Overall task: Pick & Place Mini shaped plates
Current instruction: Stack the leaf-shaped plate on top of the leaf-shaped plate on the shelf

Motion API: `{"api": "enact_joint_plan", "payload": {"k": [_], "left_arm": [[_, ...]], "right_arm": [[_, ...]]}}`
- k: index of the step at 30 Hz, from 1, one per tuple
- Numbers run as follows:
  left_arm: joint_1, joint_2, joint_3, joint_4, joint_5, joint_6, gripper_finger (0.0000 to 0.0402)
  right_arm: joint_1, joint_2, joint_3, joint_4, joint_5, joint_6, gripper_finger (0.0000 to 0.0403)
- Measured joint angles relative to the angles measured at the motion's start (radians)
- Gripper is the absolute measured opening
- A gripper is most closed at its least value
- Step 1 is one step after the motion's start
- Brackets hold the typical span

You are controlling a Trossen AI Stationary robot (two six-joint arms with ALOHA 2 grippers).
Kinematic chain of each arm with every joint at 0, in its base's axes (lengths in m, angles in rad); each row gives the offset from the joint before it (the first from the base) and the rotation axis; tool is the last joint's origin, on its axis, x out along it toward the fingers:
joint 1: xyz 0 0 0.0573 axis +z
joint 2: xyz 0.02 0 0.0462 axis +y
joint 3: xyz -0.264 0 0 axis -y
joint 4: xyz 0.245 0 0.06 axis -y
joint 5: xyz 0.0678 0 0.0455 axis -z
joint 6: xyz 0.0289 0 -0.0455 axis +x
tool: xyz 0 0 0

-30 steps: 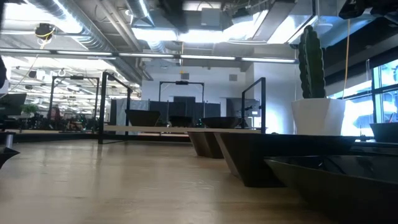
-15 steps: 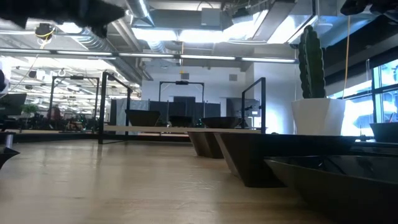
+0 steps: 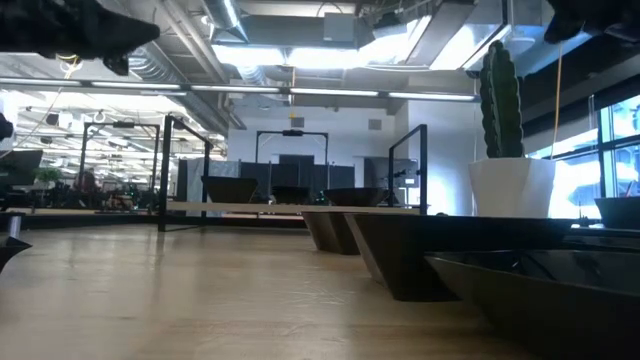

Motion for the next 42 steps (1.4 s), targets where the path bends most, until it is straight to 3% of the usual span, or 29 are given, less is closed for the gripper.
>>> {"api": "enact_joint_plan", "payload": {"k": [6,12,15,21,27,34,42], "left_arm": [[0.000,0.032,-0.010,0.017,-0.086,0.044,0.0006],[0.000,0.035,-0.009,0.051,-0.124,0.083,0.0004],[0.000,0.035,-0.009,0.051,-0.124,0.074,0.0005],[0.000,0.035,-0.009,0.050,-0.124,0.055,0.0008],[0.000,0.036,-0.009,0.049,-0.131,0.055,0.0004],[0.000,0.035,-0.009,0.047,-0.131,0.054,0.0007],[0.000,0.035,-0.009,0.035,-0.131,0.059,0.0007]], "right_arm": [[0.000,0.123,0.001,-0.001,0.170,0.193,0.0005],[-0.004,0.479,0.113,-0.040,0.215,0.340,0.0003],[-0.004,0.706,0.288,-0.174,0.193,0.393,0.0005],[-0.001,1.163,0.739,-0.616,0.136,0.447,0.0007],[0.015,1.487,1.096,-0.860,-0.011,0.319,0.0008],[0.041,1.701,1.357,-0.979,-0.024,0.222,0.0058],[0.047,1.813,1.399,-1.080,-0.158,0.123,0.0143]]}}
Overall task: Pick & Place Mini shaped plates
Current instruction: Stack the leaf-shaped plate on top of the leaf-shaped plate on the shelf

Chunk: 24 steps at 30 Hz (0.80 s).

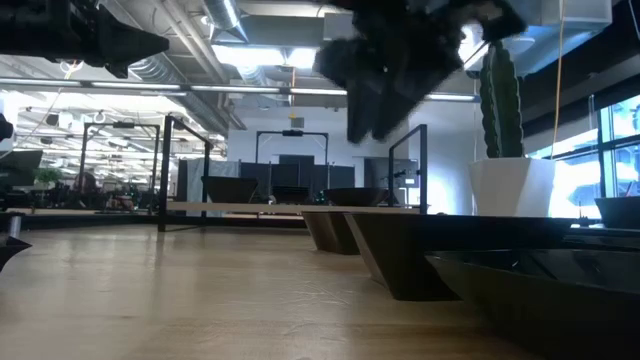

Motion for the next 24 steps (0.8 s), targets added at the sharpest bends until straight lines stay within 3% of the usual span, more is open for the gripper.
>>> {"api": "enact_joint_plan", "payload": {"k": [24], "left_arm": [[0.000,0.000,0.000,-0.008,0.000,-0.012,0.0008]], "right_arm": [[0.012,0.023,-0.001,0.023,-0.001,0.037,0.0157]]}}
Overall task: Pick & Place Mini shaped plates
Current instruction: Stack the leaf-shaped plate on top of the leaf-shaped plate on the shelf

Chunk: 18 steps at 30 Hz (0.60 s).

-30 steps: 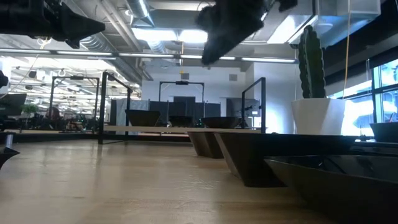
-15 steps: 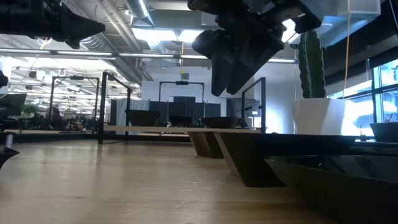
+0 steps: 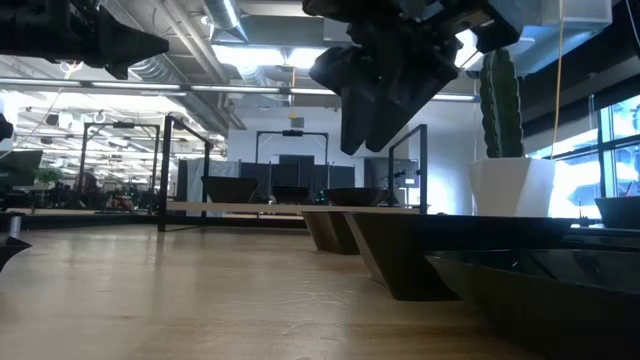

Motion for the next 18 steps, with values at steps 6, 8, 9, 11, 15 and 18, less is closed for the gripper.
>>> {"api": "enact_joint_plan", "payload": {"k": [6,8,9,11,15,18], "left_arm": [[0.000,0.000,0.000,-0.001,0.000,0.000,0.0008],[0.000,0.000,0.000,-0.002,0.000,0.000,0.0009],[0.000,0.000,0.000,-0.002,0.000,0.000,0.0010],[0.000,0.000,0.000,-0.002,0.000,0.000,0.0010],[0.000,0.000,0.000,-0.004,0.000,0.000,0.0007],[0.000,0.000,0.000,-0.004,0.000,0.000,0.0007]], "right_arm": [[0.001,0.000,0.000,-0.009,-0.001,0.021,0.0157],[0.001,0.000,0.000,-0.025,-0.001,0.022,0.0157],[0.001,0.000,0.000,-0.034,-0.001,0.025,0.0157],[0.001,0.000,0.000,-0.054,-0.019,0.034,0.0157],[0.003,0.000,0.000,-0.092,-0.089,0.076,0.0157],[0.009,0.000,0.000,-0.151,-0.121,0.135,0.0157]]}}
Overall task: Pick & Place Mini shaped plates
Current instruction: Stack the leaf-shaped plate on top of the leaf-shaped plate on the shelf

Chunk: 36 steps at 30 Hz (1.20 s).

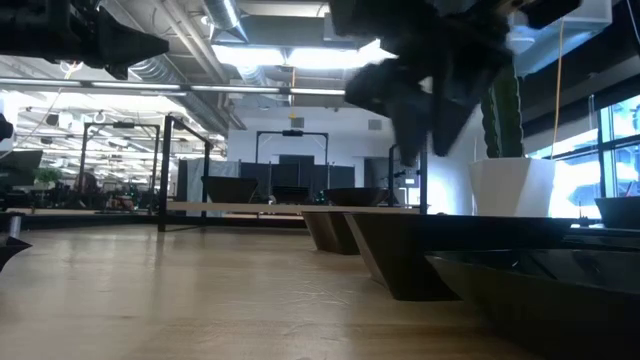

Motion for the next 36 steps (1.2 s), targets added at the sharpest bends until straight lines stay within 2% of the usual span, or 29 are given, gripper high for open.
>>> {"api": "enact_joint_plan", "payload": {"k": [6,12,19,24,31,36], "left_arm": [[0.000,0.000,0.000,-0.011,0.000,0.000,0.0010],[0.000,0.000,0.000,-0.019,0.000,0.000,0.0006],[0.000,0.000,0.000,-0.019,0.000,-0.003,0.0011],[0.000,0.000,0.000,-0.019,0.000,-0.004,0.0012],[0.000,0.000,0.000,-0.019,0.000,-0.019,0.0009],[0.000,0.000,0.000,-0.020,0.000,-0.019,0.0013]], "right_arm": [[0.044,0.000,0.000,-0.082,-0.007,0.122,0.0157],[0.121,0.000,0.000,-0.141,-0.026,0.353,0.0157],[0.195,0.000,0.000,-0.165,0.048,0.588,0.0157],[0.210,0.000,0.000,-0.176,0.144,0.603,0.0157],[0.205,0.000,-0.006,-0.204,0.123,0.595,0.0157],[0.205,0.001,-0.087,-0.170,0.079,0.662,0.0157]]}}
